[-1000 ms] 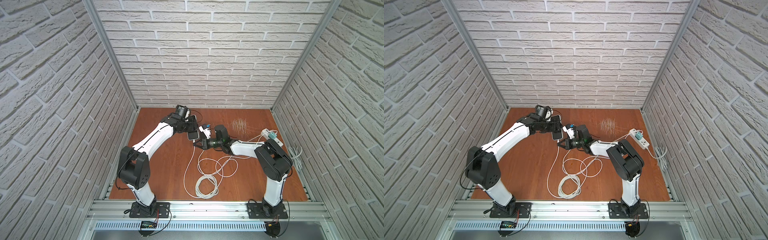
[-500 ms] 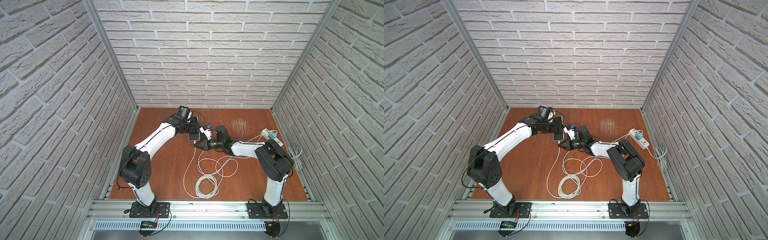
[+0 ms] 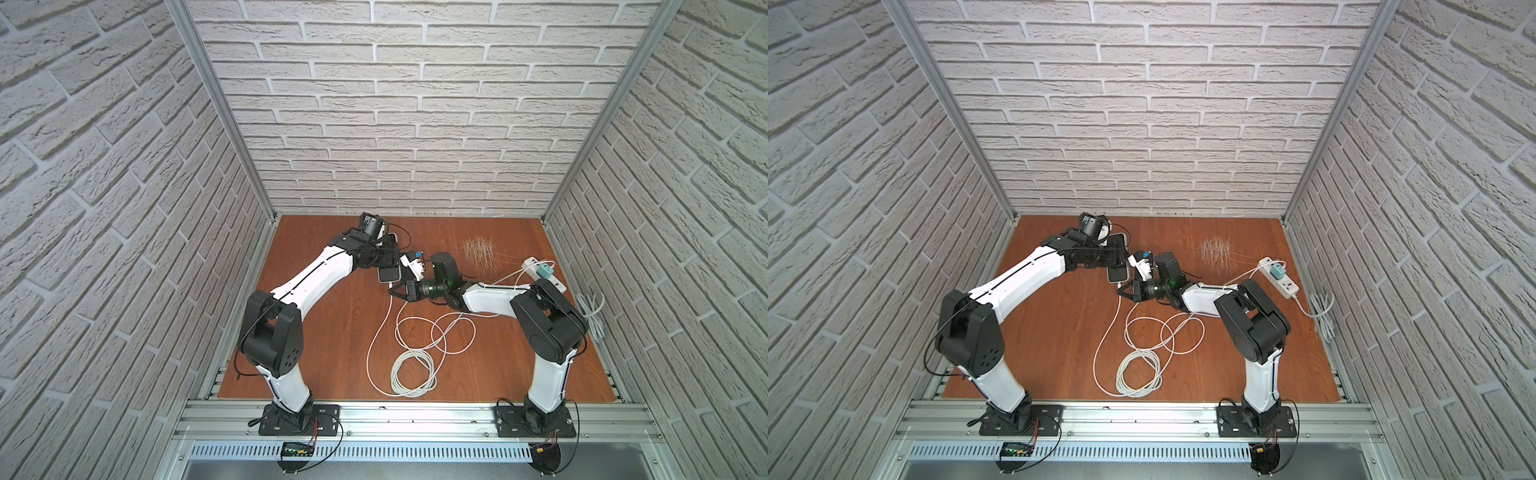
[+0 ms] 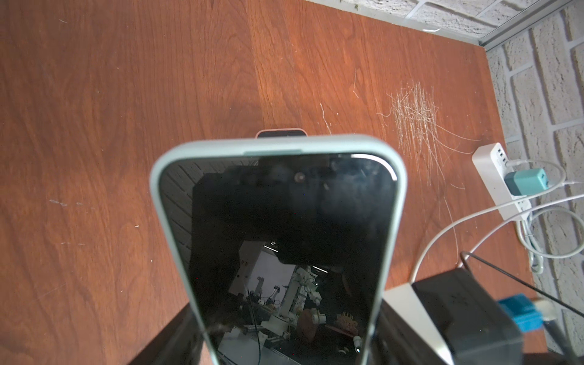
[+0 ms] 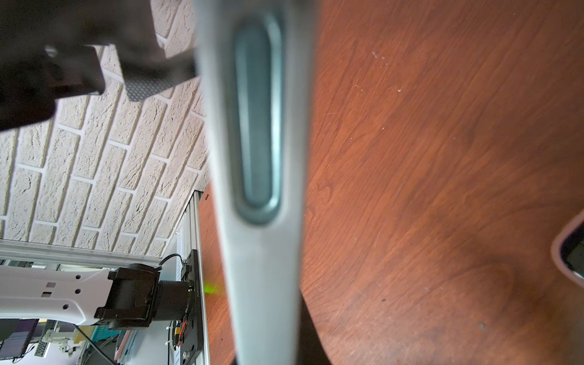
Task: Plug the charging cable into the phone
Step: Insert the charging cable into the phone.
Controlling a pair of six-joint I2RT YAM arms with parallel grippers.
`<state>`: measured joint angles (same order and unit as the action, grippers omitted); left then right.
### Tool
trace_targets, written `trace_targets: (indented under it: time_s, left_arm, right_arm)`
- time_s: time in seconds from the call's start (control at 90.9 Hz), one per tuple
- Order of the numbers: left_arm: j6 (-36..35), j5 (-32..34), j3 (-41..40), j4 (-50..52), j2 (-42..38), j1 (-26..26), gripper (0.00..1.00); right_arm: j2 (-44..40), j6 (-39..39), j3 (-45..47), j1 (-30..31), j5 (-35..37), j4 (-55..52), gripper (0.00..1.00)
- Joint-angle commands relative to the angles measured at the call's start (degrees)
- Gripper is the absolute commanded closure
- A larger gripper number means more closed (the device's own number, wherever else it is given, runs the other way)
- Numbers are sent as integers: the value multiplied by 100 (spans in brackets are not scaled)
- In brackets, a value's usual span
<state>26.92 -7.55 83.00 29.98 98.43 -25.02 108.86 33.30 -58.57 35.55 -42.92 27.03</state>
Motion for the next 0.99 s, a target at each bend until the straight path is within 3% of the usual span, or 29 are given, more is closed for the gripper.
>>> trace_targets:
  time_s: [0.0,0.286,0.979]
  left_arm:
    - [-17,20,-105,218,37,-102,75]
    - [183,106,-162,160,78,-102,76]
    - [341,-403,-288,-106,105,-330,76]
  right_arm:
    - [-362,93,16,-143,200,584,97]
    - [-366,168,67,-176,174,737,97]
    - [-216,239,-50,-199,152,754,97]
